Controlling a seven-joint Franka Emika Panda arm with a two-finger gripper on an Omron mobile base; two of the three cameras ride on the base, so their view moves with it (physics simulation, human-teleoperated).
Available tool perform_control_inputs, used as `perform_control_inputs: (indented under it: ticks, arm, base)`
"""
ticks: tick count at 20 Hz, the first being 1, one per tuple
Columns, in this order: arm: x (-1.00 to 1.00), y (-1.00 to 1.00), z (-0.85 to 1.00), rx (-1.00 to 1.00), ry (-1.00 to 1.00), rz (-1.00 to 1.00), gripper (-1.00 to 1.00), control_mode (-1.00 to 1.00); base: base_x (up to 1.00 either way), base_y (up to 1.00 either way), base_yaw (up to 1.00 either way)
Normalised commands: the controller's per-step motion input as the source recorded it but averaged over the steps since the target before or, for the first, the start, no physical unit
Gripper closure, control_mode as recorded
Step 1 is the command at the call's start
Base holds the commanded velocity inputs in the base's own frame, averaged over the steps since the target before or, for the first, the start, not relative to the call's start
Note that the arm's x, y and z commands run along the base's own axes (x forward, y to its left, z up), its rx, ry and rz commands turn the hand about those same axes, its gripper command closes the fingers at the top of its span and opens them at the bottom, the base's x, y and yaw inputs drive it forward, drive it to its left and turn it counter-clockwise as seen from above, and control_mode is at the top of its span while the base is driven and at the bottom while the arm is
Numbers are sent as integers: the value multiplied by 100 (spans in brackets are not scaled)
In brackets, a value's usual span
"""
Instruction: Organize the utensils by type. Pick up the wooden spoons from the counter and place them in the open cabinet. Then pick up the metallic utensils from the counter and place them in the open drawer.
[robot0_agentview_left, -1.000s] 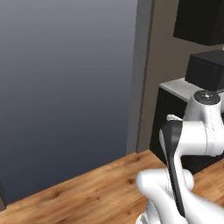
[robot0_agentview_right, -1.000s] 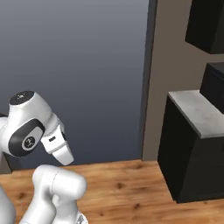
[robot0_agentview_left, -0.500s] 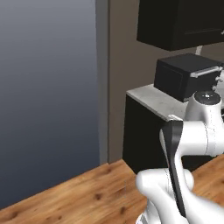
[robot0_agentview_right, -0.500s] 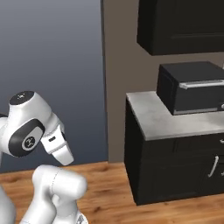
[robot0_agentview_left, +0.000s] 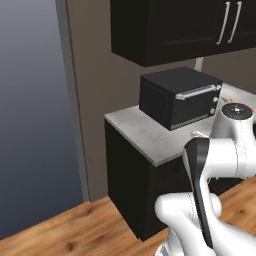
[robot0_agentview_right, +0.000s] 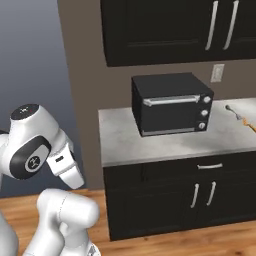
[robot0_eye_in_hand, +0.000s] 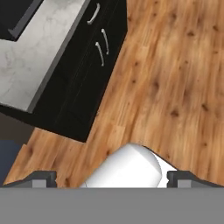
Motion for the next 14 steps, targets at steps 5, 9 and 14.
perform_control_inputs:
  ticks: [5, 9, 14]
  arm:
    - [0, 0, 0, 0, 0, 0, -100, 100]
    - [0, 0, 0, 0, 0, 0, -100, 100]
    - [0, 0, 0, 0, 0, 0, -100, 100]
  base:
    - [21, -100, 0]
    - [23, -100, 1]
    - [24, -97, 9]
